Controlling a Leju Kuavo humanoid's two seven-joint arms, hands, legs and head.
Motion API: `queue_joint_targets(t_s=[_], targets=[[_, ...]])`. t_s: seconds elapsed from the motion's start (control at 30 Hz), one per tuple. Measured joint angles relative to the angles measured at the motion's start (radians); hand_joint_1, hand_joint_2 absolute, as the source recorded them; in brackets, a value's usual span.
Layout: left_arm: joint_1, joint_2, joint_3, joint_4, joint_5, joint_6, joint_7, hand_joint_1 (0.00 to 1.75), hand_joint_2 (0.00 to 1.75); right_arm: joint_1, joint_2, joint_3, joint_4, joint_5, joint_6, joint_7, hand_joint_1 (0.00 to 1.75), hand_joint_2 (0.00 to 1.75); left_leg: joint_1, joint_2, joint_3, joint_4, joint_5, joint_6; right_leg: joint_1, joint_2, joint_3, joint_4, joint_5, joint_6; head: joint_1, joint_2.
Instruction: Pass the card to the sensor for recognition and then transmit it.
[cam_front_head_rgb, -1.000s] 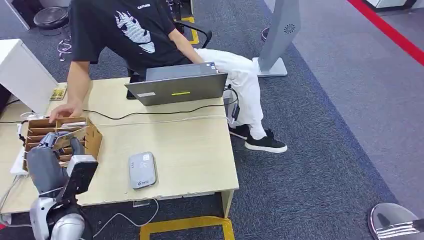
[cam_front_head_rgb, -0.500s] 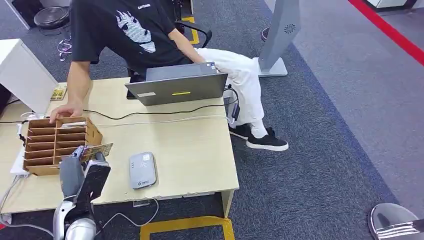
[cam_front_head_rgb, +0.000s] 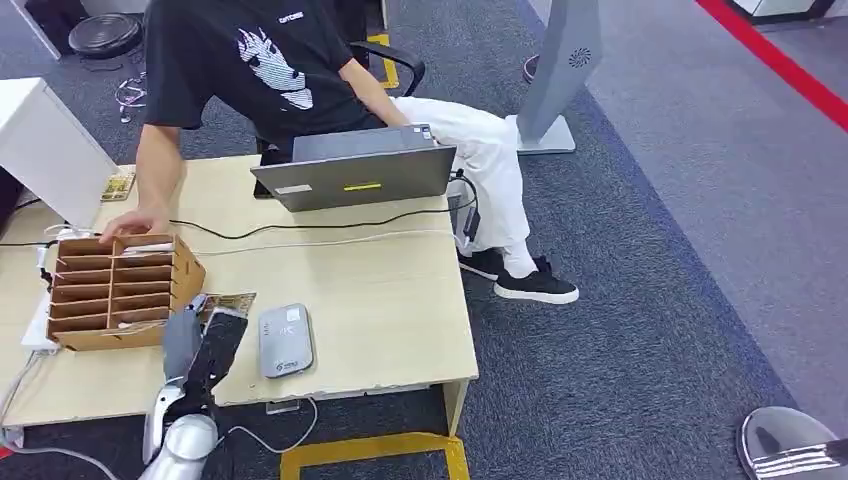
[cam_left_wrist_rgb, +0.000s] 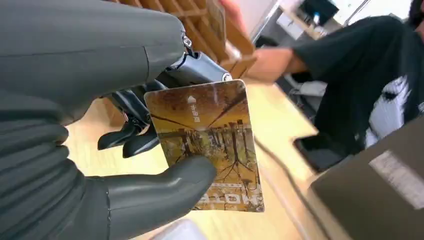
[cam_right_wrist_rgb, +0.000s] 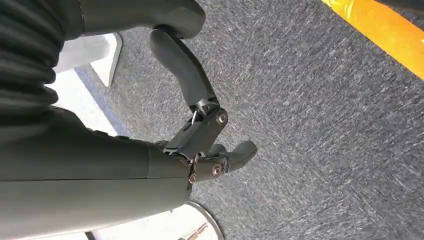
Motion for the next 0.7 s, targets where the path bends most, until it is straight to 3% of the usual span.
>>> queue_joint_targets(t_s=[0.23,0.7], targets=[[-0.037,-0.03,0.002,0.135,0.015,0.001,-0.008,1.75,1.75,-0.002,0.0,0.0,0.0,0.003,0.0,0.0,0.0,1.75,0.0,0.0,0.0,0.0,0.0,0.0,0.0,0.0,0.0,0.0,0.0,0.0,0.0,0.0],[-0.067,-0.046,0.004,0.22,0.022,0.0,-0.01,1.75,1.75,-0.003,0.0,0.0,0.0,0.006,0.0,0.0,0.0,1.75,0.0,0.0,0.0,0.0,0.0,0.0,0.0,0.0,0.0,0.0,0.0,0.0,0.0,0.0]])
